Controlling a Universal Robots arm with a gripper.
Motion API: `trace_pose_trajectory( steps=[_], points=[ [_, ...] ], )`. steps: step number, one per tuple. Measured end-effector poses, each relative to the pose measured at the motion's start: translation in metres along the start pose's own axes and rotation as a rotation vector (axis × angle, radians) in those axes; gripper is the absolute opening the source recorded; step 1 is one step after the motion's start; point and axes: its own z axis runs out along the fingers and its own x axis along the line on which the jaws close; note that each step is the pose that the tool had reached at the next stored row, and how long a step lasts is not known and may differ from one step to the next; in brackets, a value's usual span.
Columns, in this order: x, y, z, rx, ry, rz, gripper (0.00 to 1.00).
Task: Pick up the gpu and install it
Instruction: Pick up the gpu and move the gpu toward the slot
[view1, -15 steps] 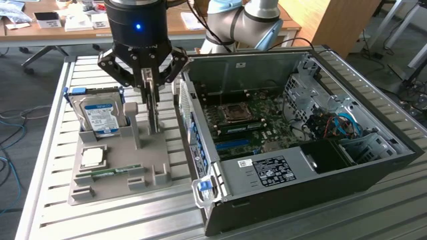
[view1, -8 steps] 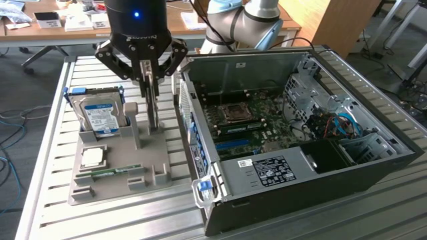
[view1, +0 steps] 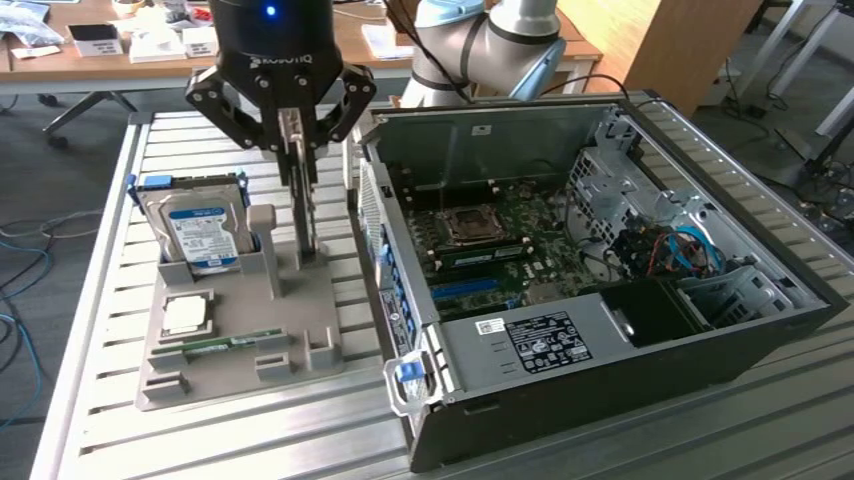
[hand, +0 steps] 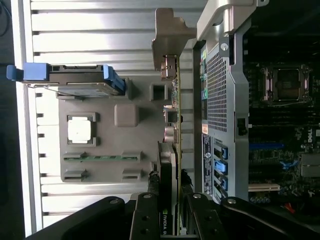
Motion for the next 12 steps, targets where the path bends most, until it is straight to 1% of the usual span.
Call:
trace_pose_trajectory(
  steps=[6,12],
  points=[
    [-0.0001,0.0002,-0.0072,-0.0001,-0.0001,0.0,0.27],
    [-0.0002,0.0003,-0.0076,-0.0001,-0.0001,0.0,0.27]
  ],
)
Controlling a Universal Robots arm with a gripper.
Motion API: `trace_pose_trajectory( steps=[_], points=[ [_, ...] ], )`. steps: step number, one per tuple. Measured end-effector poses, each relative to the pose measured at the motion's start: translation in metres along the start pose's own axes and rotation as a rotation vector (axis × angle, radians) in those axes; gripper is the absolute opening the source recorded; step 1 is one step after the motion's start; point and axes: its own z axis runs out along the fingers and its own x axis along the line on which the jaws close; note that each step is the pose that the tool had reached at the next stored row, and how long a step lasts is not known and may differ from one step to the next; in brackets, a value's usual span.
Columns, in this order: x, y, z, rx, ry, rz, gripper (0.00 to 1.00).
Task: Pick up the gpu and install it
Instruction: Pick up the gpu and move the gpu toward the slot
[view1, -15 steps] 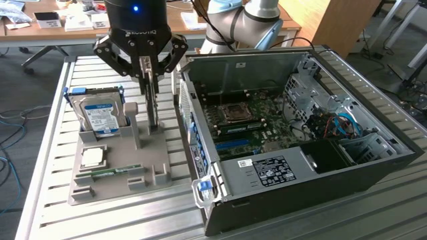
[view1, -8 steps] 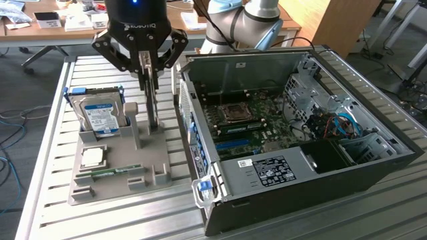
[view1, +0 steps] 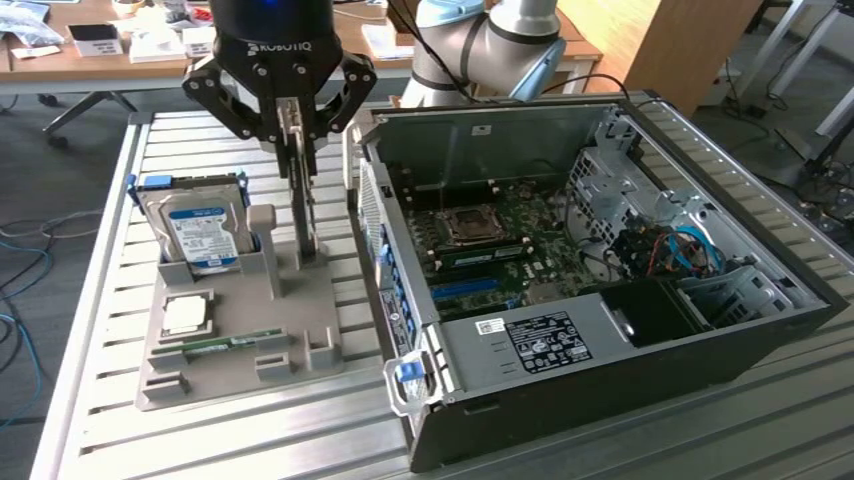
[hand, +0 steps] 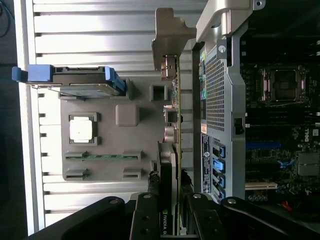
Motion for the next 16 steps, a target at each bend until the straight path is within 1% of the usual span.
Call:
trace_pose_trajectory(
  steps=[7,16],
  points=[
    [-0.004,0.0002,0.0001,0.0,0.0,0.0,0.27],
    [-0.014,0.001,0.0003,0.0,0.0001,0.0,0.27]
  ],
)
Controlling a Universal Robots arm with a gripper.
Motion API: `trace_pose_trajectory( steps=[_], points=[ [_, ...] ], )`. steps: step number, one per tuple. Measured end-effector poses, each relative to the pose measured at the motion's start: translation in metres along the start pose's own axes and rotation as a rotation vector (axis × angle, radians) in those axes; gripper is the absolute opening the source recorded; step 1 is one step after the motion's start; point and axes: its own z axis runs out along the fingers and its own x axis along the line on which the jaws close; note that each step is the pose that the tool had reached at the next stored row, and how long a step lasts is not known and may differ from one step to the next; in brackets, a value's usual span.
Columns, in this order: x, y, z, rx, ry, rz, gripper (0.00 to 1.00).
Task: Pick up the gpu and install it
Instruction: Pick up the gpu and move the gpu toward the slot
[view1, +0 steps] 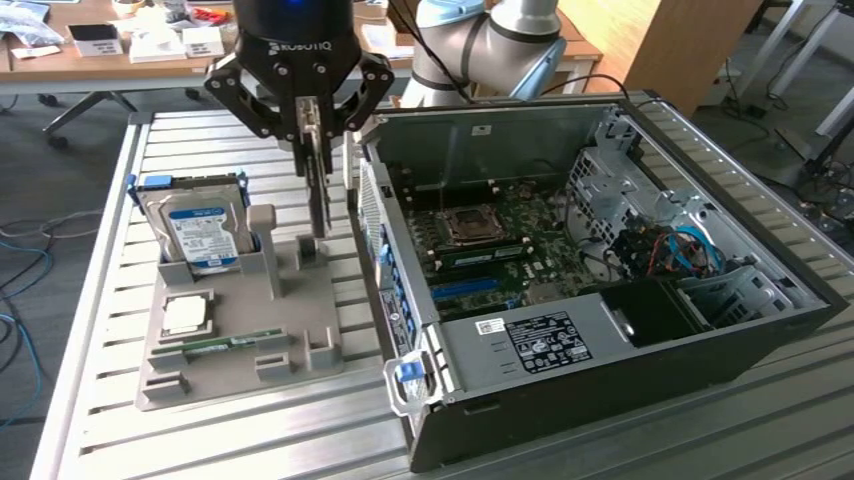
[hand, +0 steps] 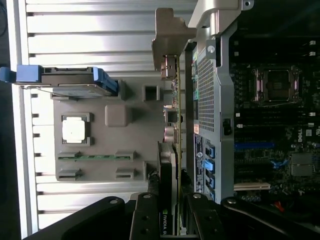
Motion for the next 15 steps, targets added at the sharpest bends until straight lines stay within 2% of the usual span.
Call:
trace_pose_trajectory(
  steps=[15],
  points=[
    [-0.032,0.0027,0.0008,0.0,0.0,0.0,0.27]
  ],
)
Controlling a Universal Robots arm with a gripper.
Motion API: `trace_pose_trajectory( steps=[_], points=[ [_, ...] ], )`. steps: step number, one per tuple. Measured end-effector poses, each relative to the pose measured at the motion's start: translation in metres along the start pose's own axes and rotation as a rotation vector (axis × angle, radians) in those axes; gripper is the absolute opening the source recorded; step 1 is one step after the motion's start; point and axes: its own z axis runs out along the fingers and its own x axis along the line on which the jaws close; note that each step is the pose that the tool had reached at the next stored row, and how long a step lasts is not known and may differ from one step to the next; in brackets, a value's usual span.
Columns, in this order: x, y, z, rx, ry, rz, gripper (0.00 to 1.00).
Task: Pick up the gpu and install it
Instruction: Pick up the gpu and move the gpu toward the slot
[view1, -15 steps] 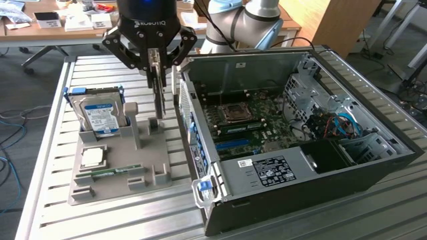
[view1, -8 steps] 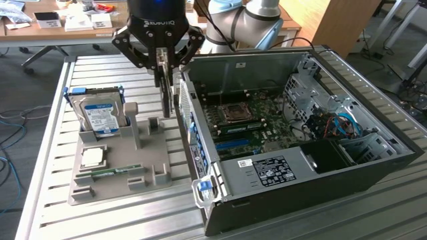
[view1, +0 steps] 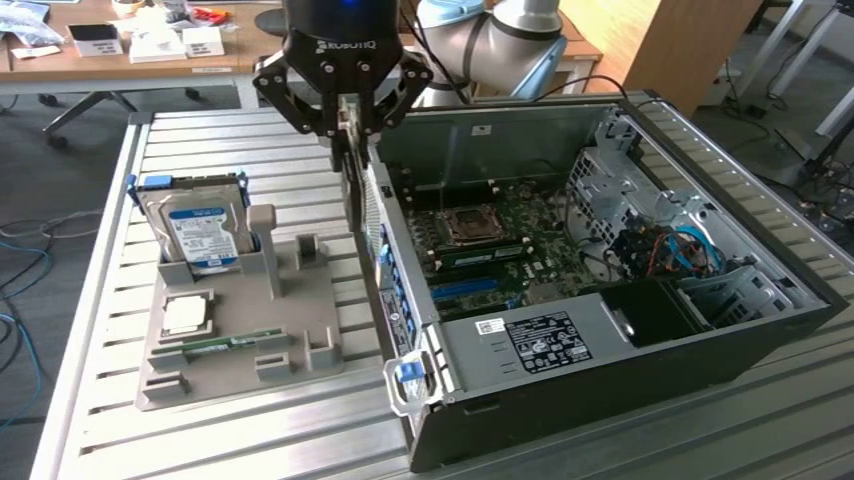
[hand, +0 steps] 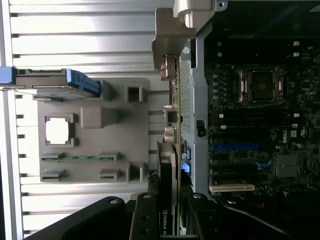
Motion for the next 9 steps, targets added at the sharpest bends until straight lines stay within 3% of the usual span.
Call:
trace_pose_trajectory(
  steps=[9],
  points=[
    [-0.028,0.0016,0.0006,0.0,0.0,0.0,0.27]
  ],
)
